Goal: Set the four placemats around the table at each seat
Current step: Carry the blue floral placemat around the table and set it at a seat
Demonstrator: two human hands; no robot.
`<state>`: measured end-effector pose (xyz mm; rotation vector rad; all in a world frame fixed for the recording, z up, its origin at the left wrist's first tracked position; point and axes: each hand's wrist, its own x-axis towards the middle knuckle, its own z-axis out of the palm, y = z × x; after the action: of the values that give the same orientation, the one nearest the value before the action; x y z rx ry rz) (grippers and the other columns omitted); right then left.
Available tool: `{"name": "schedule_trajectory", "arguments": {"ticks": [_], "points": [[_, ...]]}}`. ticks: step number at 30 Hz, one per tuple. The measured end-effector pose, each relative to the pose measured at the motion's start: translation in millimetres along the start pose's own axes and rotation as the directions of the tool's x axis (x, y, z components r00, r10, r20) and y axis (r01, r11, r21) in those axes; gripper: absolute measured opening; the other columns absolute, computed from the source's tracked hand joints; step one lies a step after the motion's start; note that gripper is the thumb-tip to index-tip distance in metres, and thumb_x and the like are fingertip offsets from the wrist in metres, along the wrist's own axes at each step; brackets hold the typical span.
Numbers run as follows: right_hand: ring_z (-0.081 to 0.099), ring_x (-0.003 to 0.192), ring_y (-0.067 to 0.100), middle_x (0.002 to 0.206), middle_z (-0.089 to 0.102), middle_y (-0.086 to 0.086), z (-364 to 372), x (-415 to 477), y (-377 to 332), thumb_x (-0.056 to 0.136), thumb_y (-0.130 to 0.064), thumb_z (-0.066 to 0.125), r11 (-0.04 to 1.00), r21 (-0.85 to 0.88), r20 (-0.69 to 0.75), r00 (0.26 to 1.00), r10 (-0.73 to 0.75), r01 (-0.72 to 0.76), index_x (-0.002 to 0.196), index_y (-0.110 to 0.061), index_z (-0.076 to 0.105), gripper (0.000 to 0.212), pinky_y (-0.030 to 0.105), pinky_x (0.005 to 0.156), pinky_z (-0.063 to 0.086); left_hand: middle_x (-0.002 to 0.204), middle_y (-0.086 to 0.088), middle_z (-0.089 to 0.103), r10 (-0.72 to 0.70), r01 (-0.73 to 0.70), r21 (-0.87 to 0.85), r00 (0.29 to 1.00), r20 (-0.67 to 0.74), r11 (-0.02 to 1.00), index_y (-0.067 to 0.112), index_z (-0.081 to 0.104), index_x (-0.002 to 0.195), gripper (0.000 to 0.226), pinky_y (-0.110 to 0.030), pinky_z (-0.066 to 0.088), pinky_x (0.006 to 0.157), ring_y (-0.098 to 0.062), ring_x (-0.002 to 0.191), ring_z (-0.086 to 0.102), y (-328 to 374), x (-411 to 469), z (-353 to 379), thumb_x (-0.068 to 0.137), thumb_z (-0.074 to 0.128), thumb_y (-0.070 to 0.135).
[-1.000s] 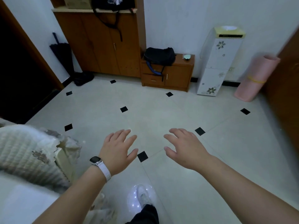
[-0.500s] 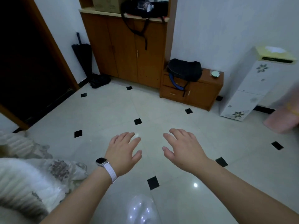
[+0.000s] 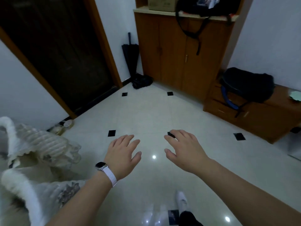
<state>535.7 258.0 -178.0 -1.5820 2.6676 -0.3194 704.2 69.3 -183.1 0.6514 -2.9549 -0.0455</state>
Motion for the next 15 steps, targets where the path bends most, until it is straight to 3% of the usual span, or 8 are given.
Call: {"name": "schedule_trajectory", "arguments": {"ticks": [7, 15], "points": [[0.060, 0.111, 0.029, 0.122, 0.065, 0.007, -19, 129, 47, 0.083, -0.049, 0.042, 0.972, 0.019, -0.040, 0.972, -0.233, 0.234, 0.117, -0.020, 0.066, 0.051, 0.044, 0.089, 0.049, 0.120, -0.005, 0.066, -0.211, 0.214, 0.035, 0.975, -0.062, 0.976, 0.021, 0.068, 0.112, 0.047, -0.044, 0.047, 0.089, -0.030, 0.111, 0.060, -8, 81, -18, 0.082, 0.043, 0.047], [0.060, 0.111, 0.029, 0.121, 0.065, 0.008, -14, 236, 18, 0.083, -0.050, 0.042, 0.894, 0.064, -0.010, 0.896, -0.444, 0.444, 0.116, -0.020, 0.067, 0.051, 0.043, 0.089, 0.049, 0.124, -0.006, 0.064, -0.414, 0.427, 0.088, 0.900, -0.137, 0.900, 0.020, 0.067, 0.114, 0.045, -0.044, 0.044, 0.091, -0.031, 0.115, 0.057, -58, 102, -38, 0.083, 0.045, 0.045]]}}
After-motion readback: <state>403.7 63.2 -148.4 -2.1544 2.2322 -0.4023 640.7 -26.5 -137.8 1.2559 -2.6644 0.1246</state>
